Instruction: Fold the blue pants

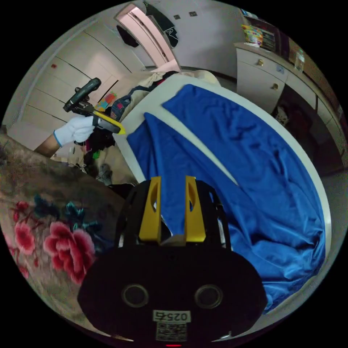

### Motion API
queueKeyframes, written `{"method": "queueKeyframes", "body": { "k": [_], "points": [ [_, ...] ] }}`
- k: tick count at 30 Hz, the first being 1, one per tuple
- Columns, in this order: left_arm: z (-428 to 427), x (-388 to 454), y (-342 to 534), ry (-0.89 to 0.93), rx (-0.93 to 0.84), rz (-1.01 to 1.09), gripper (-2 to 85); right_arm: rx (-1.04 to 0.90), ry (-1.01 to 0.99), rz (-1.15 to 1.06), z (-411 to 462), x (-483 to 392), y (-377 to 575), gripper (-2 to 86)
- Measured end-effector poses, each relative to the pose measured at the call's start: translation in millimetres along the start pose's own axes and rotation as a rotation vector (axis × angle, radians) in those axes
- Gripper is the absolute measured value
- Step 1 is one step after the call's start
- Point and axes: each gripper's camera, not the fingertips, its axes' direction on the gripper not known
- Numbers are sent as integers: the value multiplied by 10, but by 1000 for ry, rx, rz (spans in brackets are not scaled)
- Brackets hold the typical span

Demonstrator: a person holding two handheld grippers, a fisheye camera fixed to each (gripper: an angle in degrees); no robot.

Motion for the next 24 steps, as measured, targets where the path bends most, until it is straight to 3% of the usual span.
{"method": "queueKeyframes", "body": {
  "k": [6, 16, 24],
  "points": [
    [227, 13, 36, -18, 36, 14, 36, -65, -105, -4, 427, -356, -210, 74],
    [523, -198, 151, -36, 44, 26, 25, 32, -186, 66, 378, -364, -649, 67],
    [644, -386, 393, -40, 155, 21, -11, -59, -327, 328, 780, -177, -1013, 79]
  ]
}}
